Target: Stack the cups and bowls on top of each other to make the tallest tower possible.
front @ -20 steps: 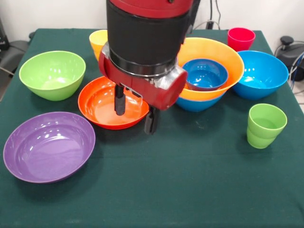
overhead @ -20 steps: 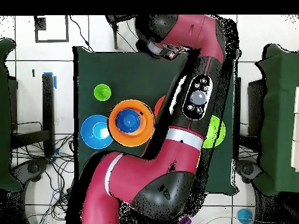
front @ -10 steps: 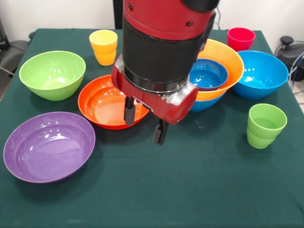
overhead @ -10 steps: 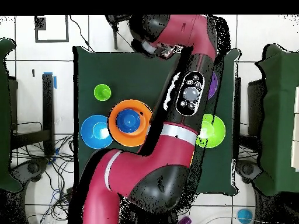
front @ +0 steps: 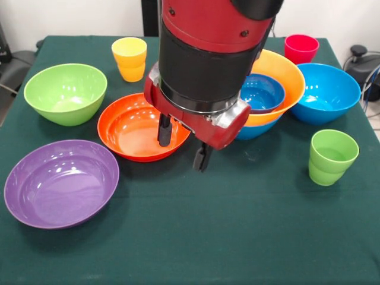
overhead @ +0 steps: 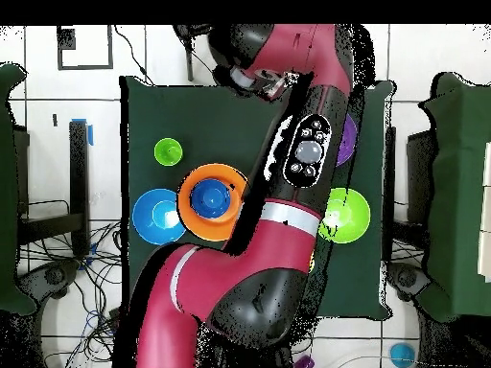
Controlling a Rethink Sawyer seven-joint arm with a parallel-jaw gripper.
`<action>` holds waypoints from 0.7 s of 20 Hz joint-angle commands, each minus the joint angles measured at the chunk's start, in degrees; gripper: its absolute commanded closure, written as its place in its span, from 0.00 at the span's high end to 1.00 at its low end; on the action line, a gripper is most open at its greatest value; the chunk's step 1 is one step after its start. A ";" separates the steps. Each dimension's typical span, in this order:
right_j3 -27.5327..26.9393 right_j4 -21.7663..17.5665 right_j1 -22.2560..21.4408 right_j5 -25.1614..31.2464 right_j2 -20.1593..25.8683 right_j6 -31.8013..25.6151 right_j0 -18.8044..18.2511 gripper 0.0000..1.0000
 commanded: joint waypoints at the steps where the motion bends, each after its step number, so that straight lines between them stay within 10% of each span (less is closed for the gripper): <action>1: 7.22 -2.60 -3.82 4.05 2.39 5.68 0.84 1.00; 14: 12.96 -4.51 -2.54 -4.03 5.10 3.49 0.27 1.00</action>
